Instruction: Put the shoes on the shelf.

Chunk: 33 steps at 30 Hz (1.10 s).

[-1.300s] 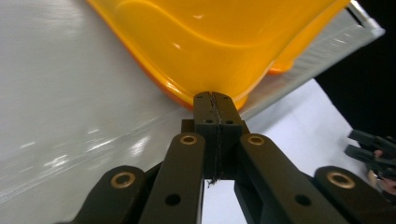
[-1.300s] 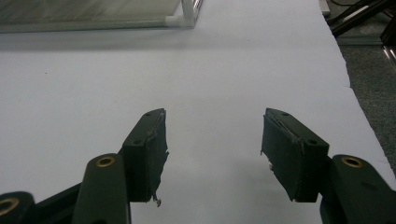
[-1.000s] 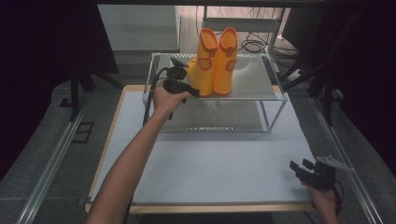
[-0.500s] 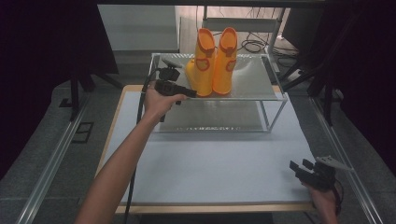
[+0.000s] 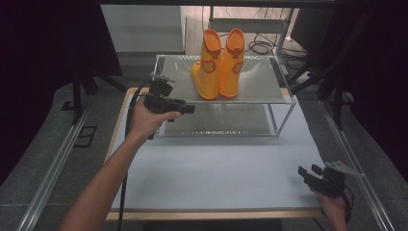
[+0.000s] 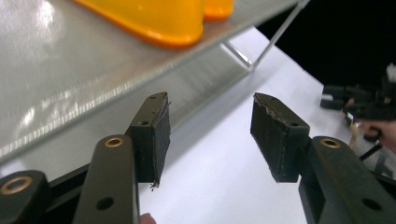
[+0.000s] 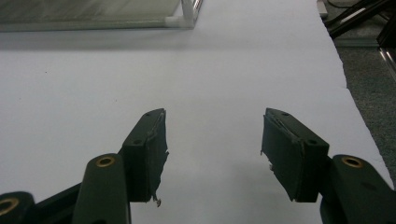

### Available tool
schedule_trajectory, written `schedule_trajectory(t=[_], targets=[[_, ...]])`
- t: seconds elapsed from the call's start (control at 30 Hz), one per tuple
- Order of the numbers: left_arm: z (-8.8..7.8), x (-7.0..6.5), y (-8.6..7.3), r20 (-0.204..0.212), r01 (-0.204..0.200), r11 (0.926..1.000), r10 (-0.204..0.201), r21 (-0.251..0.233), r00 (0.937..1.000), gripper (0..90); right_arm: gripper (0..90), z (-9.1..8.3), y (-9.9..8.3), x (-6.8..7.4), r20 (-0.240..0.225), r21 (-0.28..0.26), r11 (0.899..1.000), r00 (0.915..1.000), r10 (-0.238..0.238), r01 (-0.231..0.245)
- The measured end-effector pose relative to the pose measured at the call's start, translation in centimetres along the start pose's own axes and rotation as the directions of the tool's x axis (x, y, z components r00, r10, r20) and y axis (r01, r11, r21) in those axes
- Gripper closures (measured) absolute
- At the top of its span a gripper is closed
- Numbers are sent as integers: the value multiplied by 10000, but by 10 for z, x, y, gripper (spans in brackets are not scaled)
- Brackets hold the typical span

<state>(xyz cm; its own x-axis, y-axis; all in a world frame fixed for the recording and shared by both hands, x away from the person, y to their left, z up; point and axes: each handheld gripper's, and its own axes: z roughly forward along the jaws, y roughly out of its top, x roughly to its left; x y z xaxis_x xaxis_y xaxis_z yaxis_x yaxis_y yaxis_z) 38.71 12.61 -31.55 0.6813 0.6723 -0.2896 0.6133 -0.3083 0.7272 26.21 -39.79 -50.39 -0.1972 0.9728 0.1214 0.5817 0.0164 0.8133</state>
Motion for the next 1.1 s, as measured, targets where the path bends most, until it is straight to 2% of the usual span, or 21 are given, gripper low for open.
schedule_trajectory(t=[0.17, 0.2, 0.27, 0.33, 0.37, 0.4, 0.47, 0.67, 0.9, 1.1], targets=[[-4, 0, -24, 280, -81, 9999, 79, 66, 9996, 477, 395, -2, 1, 0, -8, -39, 10000, 10000, 5, -5], [-6, 1, -33, 421, -71, 10000, 69, 30, 9991, 477, 396, -2, 1, 0, 26, -60, 10000, 10000, -24, 24], [-7, 1, -37, 435, -68, 10000, 67, 7, 9990, 477, 395, -2, 1, 0, 11, -29, 10000, 10000, -23, 23], [-9, 1, -47, 281, -225, 9997, 223, 68, 9994, 477, 395, -2, 1, 0, 17, -34, 10000, 10000, -18, 18], [-10, 0, -57, -82, -428, 9990, 430, 144, 9990, 477, 395, -1, 0, -1, 30, -26, 10000, 10000, -20, 20], [-10, 0, -57, -82, -428, 9990, 430, 144, 9990, 477, 395, -1, 0, -1, 30, -26, 10000, 10000, -20, 20], [-9, 1, -70, -2, -350, 9992, 350, 183, 9994, 477, 395, -1, 0, -1, 39, -6, 10000, 10000, -27, 27], [-3, 6, -106, -194, -256, 9984, 266, 506, 9995, 479, 395, -1, 0, 0, 20, -25, 10000, 10000, -30, 31], [-3, 10, -110, -164, -143, 9988, 151, 479, 9998, 478, 394, 1, 0, 2, 3, 3, 10000, 10000, -94, 94], [-3, 11, -112, -54, 54, 9998, -53, 173, 10000, 465, 387, 1, 2, 4, -54, -82, 9999, 9999, -129, 129]])
